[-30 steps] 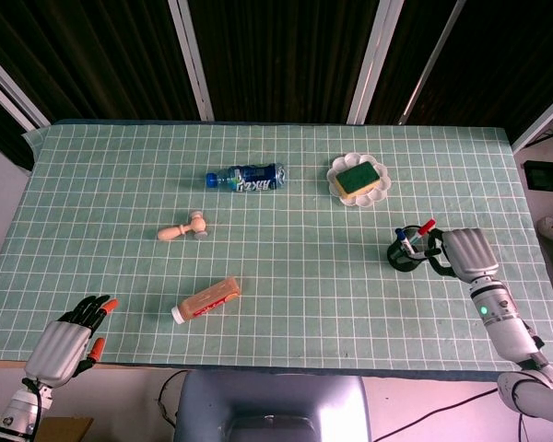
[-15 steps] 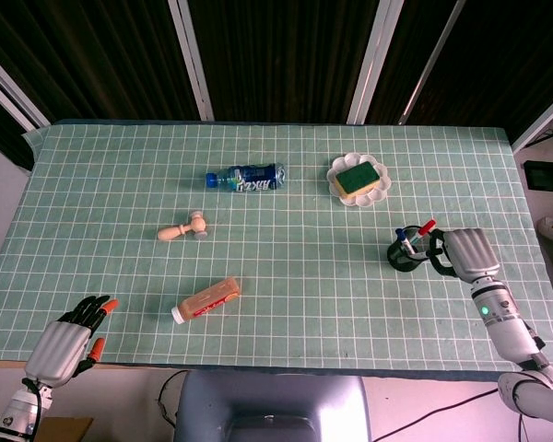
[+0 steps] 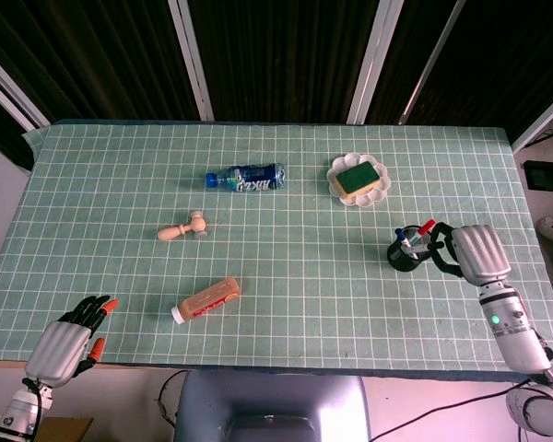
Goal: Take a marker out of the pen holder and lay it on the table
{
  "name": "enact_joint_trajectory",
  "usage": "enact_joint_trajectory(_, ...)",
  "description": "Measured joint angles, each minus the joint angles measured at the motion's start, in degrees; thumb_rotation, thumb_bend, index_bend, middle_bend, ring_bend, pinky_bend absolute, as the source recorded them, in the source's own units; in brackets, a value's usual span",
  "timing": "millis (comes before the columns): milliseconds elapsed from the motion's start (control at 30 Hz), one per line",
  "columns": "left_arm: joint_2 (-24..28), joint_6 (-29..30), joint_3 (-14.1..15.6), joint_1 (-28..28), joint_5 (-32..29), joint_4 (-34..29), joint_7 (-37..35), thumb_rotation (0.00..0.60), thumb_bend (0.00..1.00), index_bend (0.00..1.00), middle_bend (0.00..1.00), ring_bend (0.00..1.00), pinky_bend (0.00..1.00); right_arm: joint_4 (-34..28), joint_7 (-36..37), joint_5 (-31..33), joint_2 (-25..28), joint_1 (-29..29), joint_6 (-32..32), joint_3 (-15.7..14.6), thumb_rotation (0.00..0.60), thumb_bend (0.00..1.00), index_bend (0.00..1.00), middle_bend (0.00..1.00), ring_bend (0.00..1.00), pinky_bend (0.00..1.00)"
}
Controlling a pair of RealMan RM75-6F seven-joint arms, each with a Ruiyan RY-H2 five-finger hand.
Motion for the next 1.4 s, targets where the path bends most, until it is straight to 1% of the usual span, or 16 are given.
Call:
enact_joint_trajectory(100,0.0,0.1,0.1,0.0,0.2,0.0,0.0,0.6,0.52,0.15,0.1,0.1,0.4,-3.6,1.0,-4.1,1.7,-1.3,4.8,0.1,0.6,0.91,0.88,1.0,1.0,1.0)
enact_joint_trajectory(200,0.0,0.1,0.1,0.0,0.4,0.0,-0.1,0.6,0.52,0.15,0.1,0.1,0.4,-6.1,1.5,-7.9,2.5,-1.8,8.0,0.4,0.6,0.91,0.88,1.0,1.0,1.0)
enact_joint_trajectory(300,0.1,0.3,0.1,0.1,0.5,0.0,-0.3,0.6,0.52,0.15,0.1,0.1,0.4,-5.8,2.5,-10.1,1.6,-1.4,8.8,0.7,0.6,0.91,0.88,1.0,1.0,1.0)
enact_joint_trajectory(433,0.2,0.5,0.1,0.1,0.6,0.1,-0.6,0.6,0.52,0.15,0.1,0.1,0.4,-3.9,0.4,-10.4,-1.1,1.8,6.7,2.0,0.6,0.91,0.88,1.0,1.0,1.0)
enact_joint_trajectory(533,0.2,0.5,0.2,0.1,0.7,0.1,-0.6,0.6,0.52,0.15,0.1,0.1,0.4,-1.7,-3.9,-9.0,-4.2,4.3,3.3,2.6,0.6,0.91,0.88,1.0,1.0,1.0)
enact_joint_trajectory(667,0.2,0.5,0.1,0.2,0.6,0.2,-0.7,0.6,0.53,0.15,0.1,0.1,0.4,4.1,-10.0,-5.7,-10.2,8.3,-2.4,3.3,0.6,0.91,0.88,1.0,1.0,1.0)
enact_joint_trajectory(867,0.3,0.5,0.2,0.2,0.6,0.1,-0.8,0.6,0.52,0.15,0.1,0.1,0.4,12.9,-16.1,-1.6,-18.2,13.3,-8.4,3.8,0.6,0.91,0.88,1.0,1.0,1.0)
enact_joint_trajectory(1167,0.5,0.4,0.2,0.2,0.5,0.1,-1.0,0.6,0.52,0.15,0.1,0.1,0.4,21.2,-25.5,3.1,-25.3,17.1,-11.2,4.2,0.6,0.91,0.87,1.0,1.0,1.0)
enact_joint_trajectory(1267,0.5,0.4,0.2,0.2,0.5,0.1,-1.0,0.6,0.52,0.15,0.1,0.1,0.4,22.5,-26.5,4.2,-26.7,17.9,-11.9,4.2,0.6,0.88,0.81,1.0,1.0,1.0)
enact_joint_trajectory(1333,0.5,0.4,0.2,0.2,0.5,0.1,-1.0,0.6,0.52,0.15,0.1,0.1,0.4,22.6,-26.5,4.3,-26.8,17.9,-12.0,4.2,0.6,0.78,0.7,1.0,1.0,1.0)
enact_joint_trajectory(1400,0.5,0.4,0.2,0.2,0.5,0.1,-1.1,0.6,0.52,0.15,0.1,0.1,0.4,23.1,-26.2,4.9,-27.3,18.1,-12.8,4.2,0.6,0.62,0.56,1.0,1.0,1.0)
